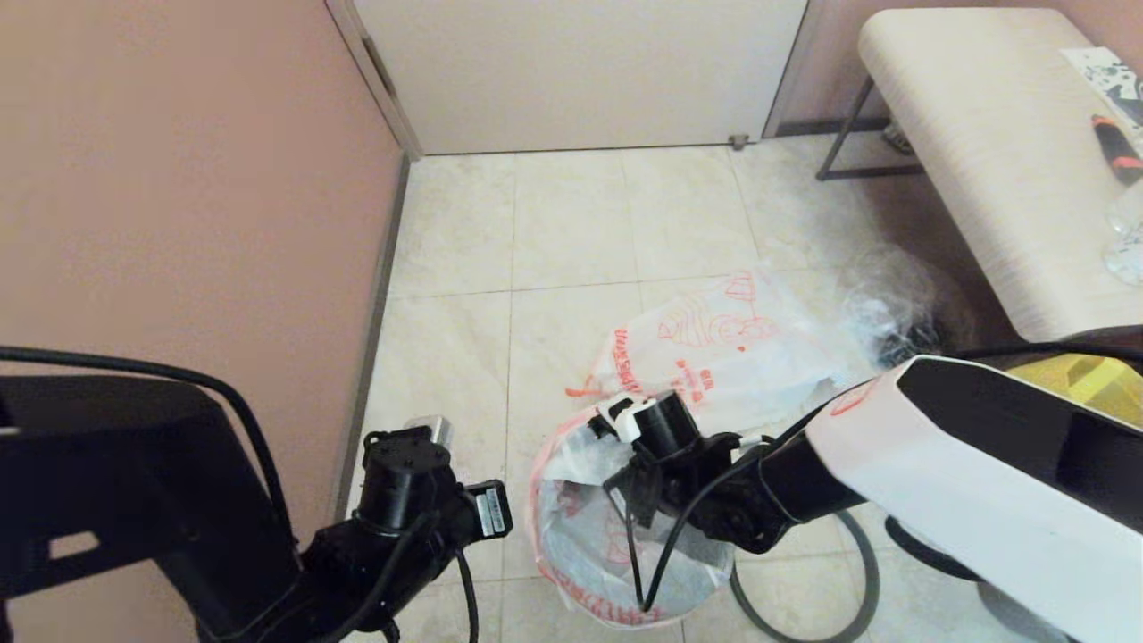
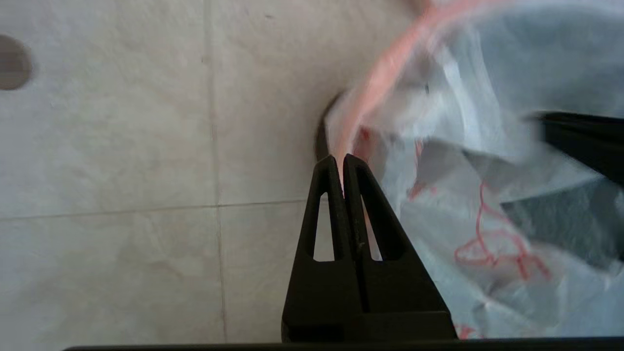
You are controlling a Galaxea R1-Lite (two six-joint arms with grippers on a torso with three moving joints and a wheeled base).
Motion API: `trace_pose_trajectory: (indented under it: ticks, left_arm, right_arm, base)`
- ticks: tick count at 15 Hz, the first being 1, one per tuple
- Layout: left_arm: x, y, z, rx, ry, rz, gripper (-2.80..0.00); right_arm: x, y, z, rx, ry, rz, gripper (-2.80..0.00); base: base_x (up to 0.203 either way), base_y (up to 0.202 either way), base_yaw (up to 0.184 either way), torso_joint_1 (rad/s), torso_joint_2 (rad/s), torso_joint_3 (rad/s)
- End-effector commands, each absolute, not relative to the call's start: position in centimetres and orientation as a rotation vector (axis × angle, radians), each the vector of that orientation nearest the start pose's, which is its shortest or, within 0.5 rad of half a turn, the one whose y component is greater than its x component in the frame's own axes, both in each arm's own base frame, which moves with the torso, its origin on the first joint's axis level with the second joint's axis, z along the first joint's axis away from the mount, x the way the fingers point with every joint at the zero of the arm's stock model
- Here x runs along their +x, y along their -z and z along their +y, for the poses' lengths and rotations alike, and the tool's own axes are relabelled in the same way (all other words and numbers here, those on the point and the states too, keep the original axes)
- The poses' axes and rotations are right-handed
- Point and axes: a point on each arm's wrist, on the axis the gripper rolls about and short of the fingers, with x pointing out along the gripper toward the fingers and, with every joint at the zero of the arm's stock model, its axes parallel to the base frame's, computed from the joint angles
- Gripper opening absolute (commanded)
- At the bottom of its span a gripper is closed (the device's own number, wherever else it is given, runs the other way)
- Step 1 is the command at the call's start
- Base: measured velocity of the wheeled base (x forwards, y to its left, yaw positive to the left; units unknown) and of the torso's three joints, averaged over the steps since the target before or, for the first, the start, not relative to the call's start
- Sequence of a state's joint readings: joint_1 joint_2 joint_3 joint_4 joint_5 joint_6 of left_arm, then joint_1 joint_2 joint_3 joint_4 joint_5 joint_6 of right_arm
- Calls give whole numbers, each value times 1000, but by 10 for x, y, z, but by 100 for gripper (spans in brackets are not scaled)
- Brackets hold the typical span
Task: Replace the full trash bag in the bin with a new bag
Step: Put the new garbage bag on the trash can
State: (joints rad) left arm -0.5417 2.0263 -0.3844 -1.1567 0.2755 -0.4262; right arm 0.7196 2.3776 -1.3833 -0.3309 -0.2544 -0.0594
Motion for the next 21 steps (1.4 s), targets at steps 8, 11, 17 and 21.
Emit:
trace_pose_trajectory:
  ticks: [8, 11, 17, 21]
  left_arm:
    - [251, -2, -149, -208, 223, 488, -280]
    - [252, -1, -149, -209, 223, 488, -280]
    - [255, 9, -151, -200, 231, 512, -280]
    - [256, 8, -151, -202, 232, 507, -280]
  right_arm:
    - [387, 64, 318, -514, -320, 660, -280]
    - [378, 24, 317, -456, -318, 622, -280]
    - [347, -43, 320, -291, -371, 489, -280]
    - [359, -37, 330, -301, -378, 464, -280]
  base:
    - [0, 0, 0, 0, 0, 0]
    - [0, 0, 0, 0, 0, 0]
    - [0, 0, 0, 0, 0, 0]
    - [0, 0, 0, 0, 0, 0]
